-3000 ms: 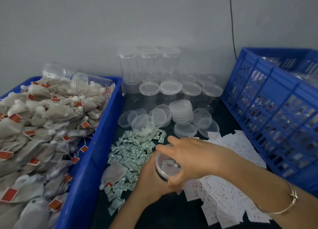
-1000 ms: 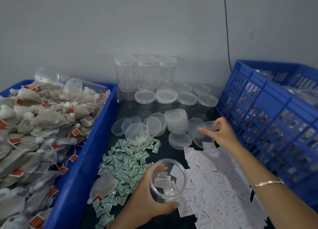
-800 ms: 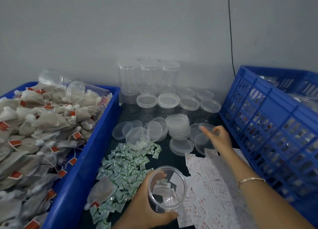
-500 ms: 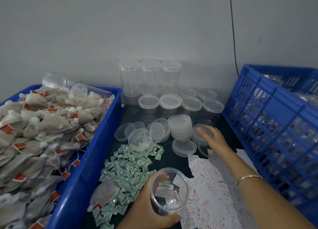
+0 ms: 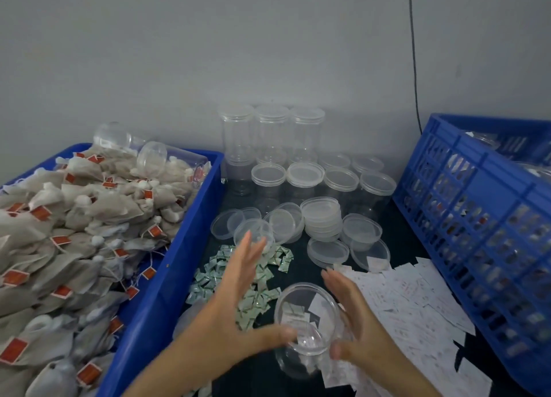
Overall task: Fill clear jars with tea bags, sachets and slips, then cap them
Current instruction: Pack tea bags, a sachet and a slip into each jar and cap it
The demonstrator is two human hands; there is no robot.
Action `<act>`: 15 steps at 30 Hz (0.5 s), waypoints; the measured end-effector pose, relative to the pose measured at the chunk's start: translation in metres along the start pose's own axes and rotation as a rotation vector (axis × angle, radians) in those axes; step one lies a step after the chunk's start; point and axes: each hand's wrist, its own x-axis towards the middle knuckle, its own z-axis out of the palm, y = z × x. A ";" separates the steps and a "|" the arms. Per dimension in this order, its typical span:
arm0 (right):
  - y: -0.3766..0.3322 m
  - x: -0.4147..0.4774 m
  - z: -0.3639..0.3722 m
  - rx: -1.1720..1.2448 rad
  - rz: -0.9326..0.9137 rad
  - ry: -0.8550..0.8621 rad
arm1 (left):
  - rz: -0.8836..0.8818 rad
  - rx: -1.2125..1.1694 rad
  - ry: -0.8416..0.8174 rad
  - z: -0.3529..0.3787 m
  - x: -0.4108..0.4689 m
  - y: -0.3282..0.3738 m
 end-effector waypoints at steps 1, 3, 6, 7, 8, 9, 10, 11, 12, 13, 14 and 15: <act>0.004 -0.002 0.009 0.008 -0.009 -0.043 | 0.035 0.008 0.100 -0.014 -0.002 0.010; 0.013 -0.002 0.026 0.011 -0.034 -0.051 | 0.063 0.097 0.304 -0.045 -0.004 0.022; 0.023 0.004 0.052 -0.013 -0.055 0.081 | 0.046 0.322 0.452 -0.092 0.005 0.019; 0.025 0.006 0.059 -0.020 -0.073 0.115 | 0.034 0.384 0.476 -0.106 0.011 0.012; 0.027 0.007 0.065 -0.026 -0.096 0.135 | -0.011 0.422 0.487 -0.118 0.017 0.002; 0.029 0.009 0.071 -0.027 -0.110 0.149 | -0.077 0.443 0.492 -0.130 0.024 -0.011; 0.030 0.009 0.077 -0.024 -0.113 0.159 | -0.141 0.463 0.485 -0.140 0.031 -0.023; 0.030 0.010 0.082 -0.018 -0.118 0.169 | -0.188 0.487 0.461 -0.148 0.038 -0.035; 0.031 0.011 0.085 -0.012 -0.127 0.180 | -0.229 0.510 0.422 -0.152 0.043 -0.048; 0.032 0.012 0.088 -0.005 -0.135 0.194 | -0.272 0.545 0.381 -0.154 0.047 -0.060; 0.033 0.012 0.090 0.003 -0.137 0.211 | -0.318 0.580 0.339 -0.154 0.050 -0.071; 0.034 0.012 0.092 0.011 -0.137 0.231 | -0.359 0.627 0.293 -0.149 0.051 -0.078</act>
